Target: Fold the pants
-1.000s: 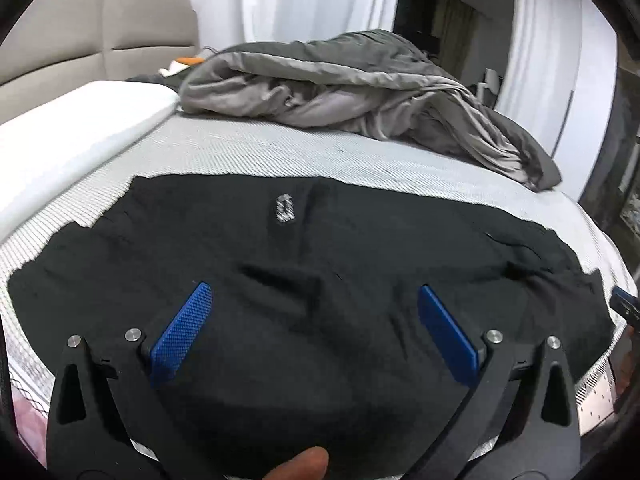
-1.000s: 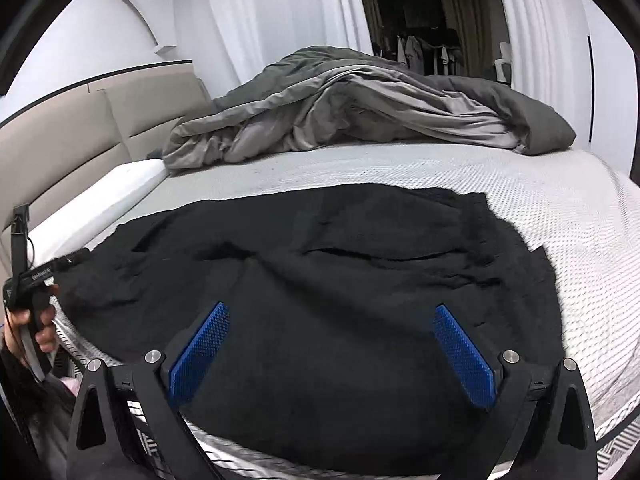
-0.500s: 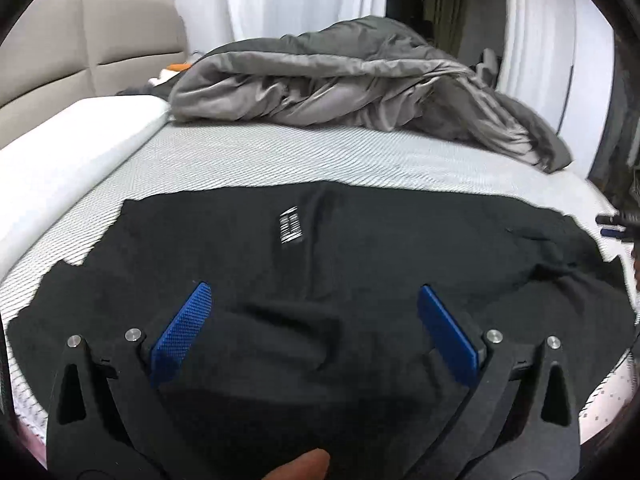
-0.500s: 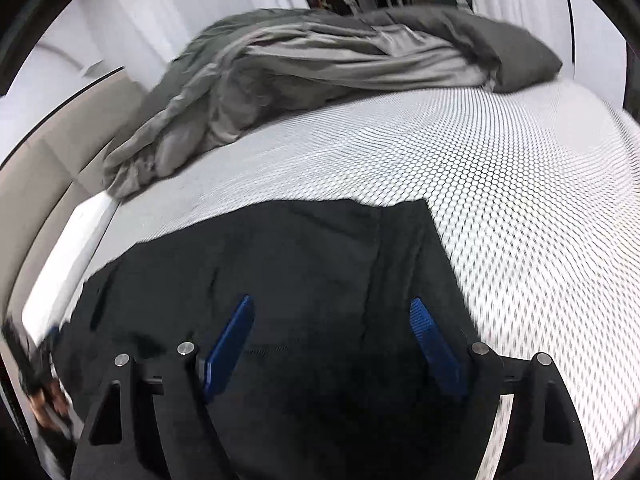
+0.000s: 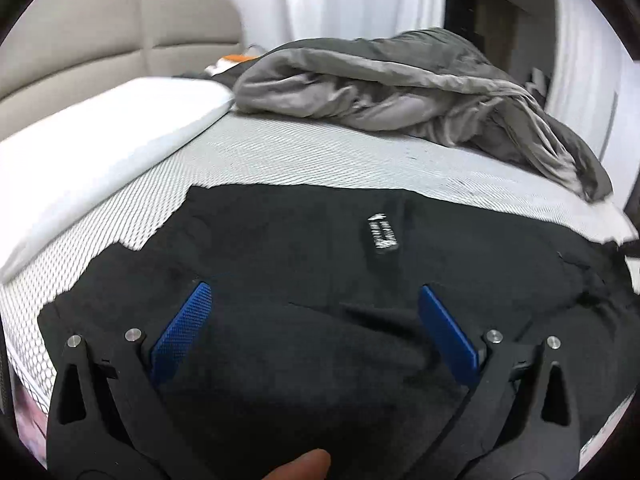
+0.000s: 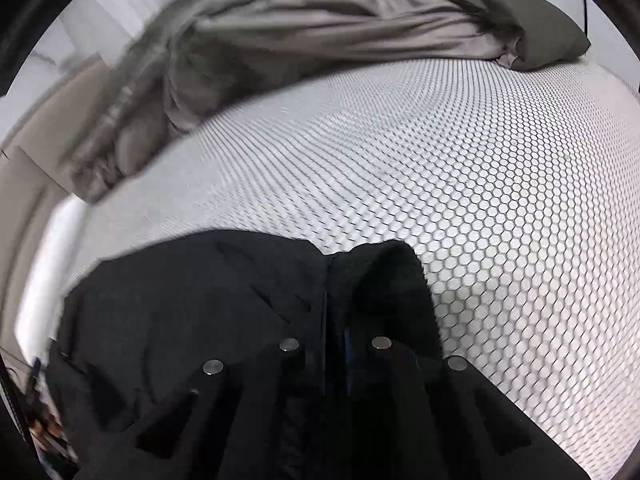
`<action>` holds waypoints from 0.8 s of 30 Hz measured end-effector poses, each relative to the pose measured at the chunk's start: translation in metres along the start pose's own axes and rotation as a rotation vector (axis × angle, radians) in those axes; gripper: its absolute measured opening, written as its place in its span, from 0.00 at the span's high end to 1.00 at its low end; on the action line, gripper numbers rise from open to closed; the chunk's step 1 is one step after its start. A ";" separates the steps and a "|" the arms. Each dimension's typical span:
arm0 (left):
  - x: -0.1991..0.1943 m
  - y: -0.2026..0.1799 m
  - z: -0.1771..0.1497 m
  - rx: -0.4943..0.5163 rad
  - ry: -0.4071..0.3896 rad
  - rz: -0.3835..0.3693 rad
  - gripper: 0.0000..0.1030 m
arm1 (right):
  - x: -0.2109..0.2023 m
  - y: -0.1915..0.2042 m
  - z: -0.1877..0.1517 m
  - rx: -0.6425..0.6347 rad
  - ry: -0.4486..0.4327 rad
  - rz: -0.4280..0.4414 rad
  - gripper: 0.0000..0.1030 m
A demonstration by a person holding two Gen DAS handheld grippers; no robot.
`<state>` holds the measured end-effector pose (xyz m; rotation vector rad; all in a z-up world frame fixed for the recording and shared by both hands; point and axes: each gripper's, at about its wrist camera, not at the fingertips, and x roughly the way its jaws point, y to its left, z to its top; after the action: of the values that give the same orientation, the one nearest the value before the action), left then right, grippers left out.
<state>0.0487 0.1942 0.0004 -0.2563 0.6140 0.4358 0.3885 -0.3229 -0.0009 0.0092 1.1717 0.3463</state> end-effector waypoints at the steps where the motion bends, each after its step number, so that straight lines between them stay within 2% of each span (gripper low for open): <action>1: 0.002 0.007 0.001 -0.023 0.006 0.005 0.01 | 0.001 -0.003 0.005 -0.001 -0.020 -0.068 0.95; 5: 0.006 0.028 0.008 -0.055 0.007 0.053 0.01 | -0.002 -0.026 0.026 0.134 -0.119 -0.236 0.93; 6: 0.005 0.032 0.012 -0.045 0.004 0.060 0.01 | 0.001 -0.026 0.026 0.136 -0.101 -0.245 0.87; 8: 0.006 0.039 0.029 0.008 0.000 0.092 0.01 | 0.002 -0.026 0.021 0.134 -0.072 -0.213 0.78; 9: 0.008 0.041 0.037 0.027 0.002 0.108 0.01 | -0.002 -0.024 0.017 0.127 -0.078 -0.180 0.66; 11: 0.029 0.047 0.060 0.073 0.038 0.137 0.01 | -0.009 -0.019 0.009 0.097 -0.097 -0.119 0.54; 13: 0.061 0.060 0.081 0.061 0.107 0.133 0.01 | -0.010 -0.014 0.008 0.056 -0.089 -0.111 0.53; 14: 0.085 0.070 0.090 0.042 0.174 0.106 0.01 | -0.007 -0.016 0.008 0.051 -0.076 -0.114 0.53; 15: 0.107 0.078 0.096 0.025 0.238 0.089 0.08 | -0.005 -0.019 0.008 0.059 -0.066 -0.105 0.53; 16: 0.134 0.088 0.101 0.009 0.312 0.085 0.25 | -0.004 -0.020 0.008 0.073 -0.062 -0.098 0.53; 17: 0.153 0.095 0.103 0.001 0.361 0.099 0.32 | -0.001 -0.023 0.010 0.090 -0.056 -0.084 0.53; 19: 0.189 0.112 0.101 -0.048 0.477 0.094 0.37 | 0.002 -0.029 0.012 0.107 -0.046 -0.072 0.53; 20: 0.200 0.118 0.099 -0.079 0.509 0.075 0.37 | 0.004 -0.034 0.012 0.114 -0.036 -0.071 0.53; 21: 0.207 0.123 0.098 -0.103 0.526 0.054 0.37 | 0.008 -0.038 0.012 0.122 -0.021 -0.060 0.53; 22: 0.210 0.126 0.099 -0.108 0.505 0.042 0.42 | 0.009 -0.044 0.008 0.131 -0.011 -0.047 0.53; 24: 0.211 0.124 0.105 -0.086 0.463 0.065 0.64 | 0.014 -0.051 0.007 0.151 0.000 -0.020 0.54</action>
<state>0.1978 0.4079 -0.0570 -0.4260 1.0604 0.4691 0.4131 -0.3663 -0.0199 0.1290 1.1950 0.2400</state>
